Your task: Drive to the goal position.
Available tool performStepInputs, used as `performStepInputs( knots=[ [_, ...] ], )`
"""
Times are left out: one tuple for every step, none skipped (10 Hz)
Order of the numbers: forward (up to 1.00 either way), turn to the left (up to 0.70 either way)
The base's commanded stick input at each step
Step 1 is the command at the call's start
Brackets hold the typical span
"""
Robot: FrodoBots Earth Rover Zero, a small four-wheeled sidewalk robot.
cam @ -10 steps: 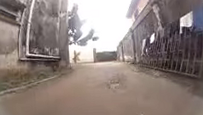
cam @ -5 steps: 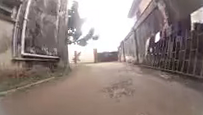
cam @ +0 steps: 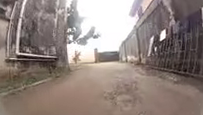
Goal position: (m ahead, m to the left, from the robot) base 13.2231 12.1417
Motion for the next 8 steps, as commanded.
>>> performStepInputs(
  knots=[
    [0.70, 0.00],
    [0.70, 0.00],
    [0.70, 0.00],
    [0.70, 0.00],
    [0.70, 0.00],
    [0.70, 0.00],
    [0.70, -0.15],
    [0.70, -0.32]
  ],
)
